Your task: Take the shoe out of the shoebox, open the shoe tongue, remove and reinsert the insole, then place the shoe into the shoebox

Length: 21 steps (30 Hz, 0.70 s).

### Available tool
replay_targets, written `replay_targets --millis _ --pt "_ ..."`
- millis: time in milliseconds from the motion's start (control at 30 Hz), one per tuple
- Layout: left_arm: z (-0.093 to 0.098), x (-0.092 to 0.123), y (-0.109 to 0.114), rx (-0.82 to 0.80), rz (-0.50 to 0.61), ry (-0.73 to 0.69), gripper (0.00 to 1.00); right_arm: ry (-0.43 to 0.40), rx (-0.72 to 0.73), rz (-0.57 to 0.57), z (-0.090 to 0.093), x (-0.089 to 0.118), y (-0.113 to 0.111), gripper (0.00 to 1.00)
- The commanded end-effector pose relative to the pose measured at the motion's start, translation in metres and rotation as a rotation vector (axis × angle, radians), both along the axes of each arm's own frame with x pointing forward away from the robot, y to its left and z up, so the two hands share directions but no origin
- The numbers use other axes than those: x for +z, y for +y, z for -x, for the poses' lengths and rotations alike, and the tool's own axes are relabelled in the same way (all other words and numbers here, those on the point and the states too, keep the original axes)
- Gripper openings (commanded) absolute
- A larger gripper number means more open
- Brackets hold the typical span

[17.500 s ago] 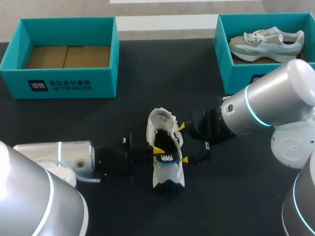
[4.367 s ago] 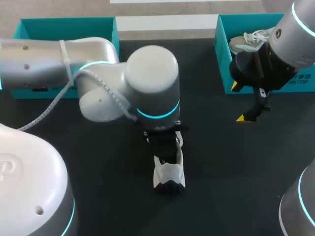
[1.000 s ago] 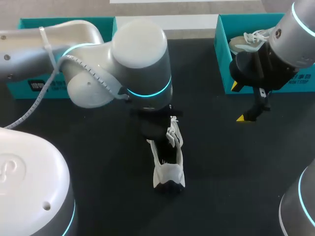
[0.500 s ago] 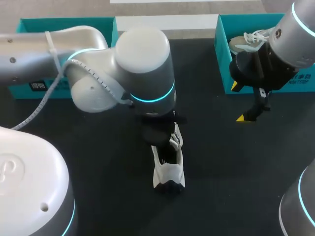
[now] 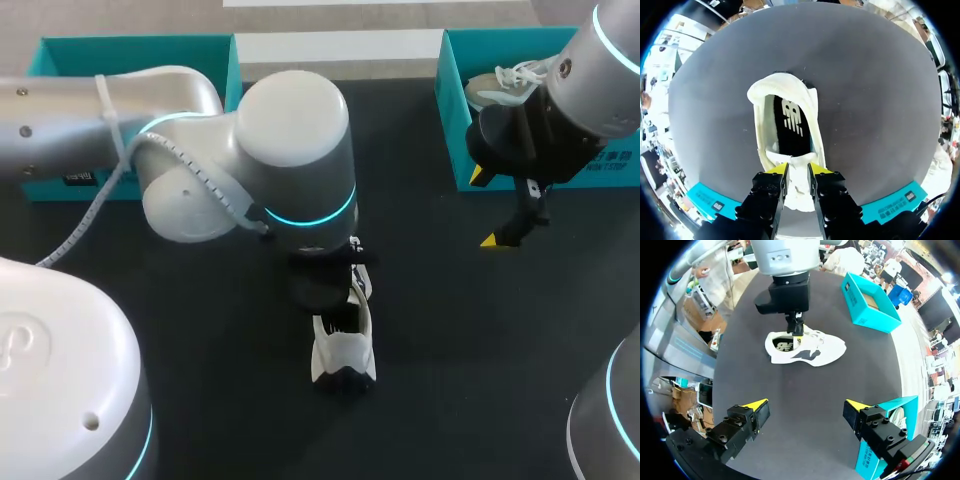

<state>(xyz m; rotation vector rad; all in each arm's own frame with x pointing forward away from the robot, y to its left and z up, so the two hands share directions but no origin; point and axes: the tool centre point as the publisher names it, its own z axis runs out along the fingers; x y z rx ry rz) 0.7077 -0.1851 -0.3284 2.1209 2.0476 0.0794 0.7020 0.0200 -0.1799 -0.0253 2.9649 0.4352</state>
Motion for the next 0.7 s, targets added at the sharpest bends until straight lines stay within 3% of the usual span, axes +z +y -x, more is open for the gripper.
replay_targets --millis 33,67,200,333,400,467,500,533,700 --pt "-0.003 -0.005 -0.002 0.053 -0.003 0.013 0.30 0.003 -0.001 0.003 -0.002 -0.001 0.002 1.00" --pt "-0.002 -0.007 -0.002 0.071 -0.008 0.009 0.36 0.003 -0.001 0.003 -0.002 -0.001 0.002 1.00" --pt "0.001 -0.010 0.001 0.158 -0.002 0.038 0.27 0.003 -0.001 0.003 -0.002 -0.001 0.002 1.00" --pt "0.001 0.010 0.008 0.316 0.045 0.081 0.21 0.003 -0.001 0.003 -0.002 -0.001 0.002 1.00" --pt "0.002 0.020 0.012 0.425 0.067 0.095 0.25 0.003 -0.001 0.003 -0.002 -0.001 0.002 1.00" --pt "0.003 0.026 0.015 0.497 0.094 0.134 0.44 0.003 -0.001 0.003 -0.002 -0.001 0.002 1.00" --pt "0.005 0.029 0.017 0.503 0.103 0.145 0.79 0.003 -0.001 0.003 -0.002 -0.001 0.002 1.00" --pt "0.005 0.029 0.017 0.503 0.103 0.145 1.00 0.003 -0.001 0.003 -0.002 -0.001 0.002 1.00" --pt "0.005 0.029 0.017 0.503 0.103 0.145 1.00 0.003 -0.001 0.003 -0.002 -0.001 0.002 1.00"
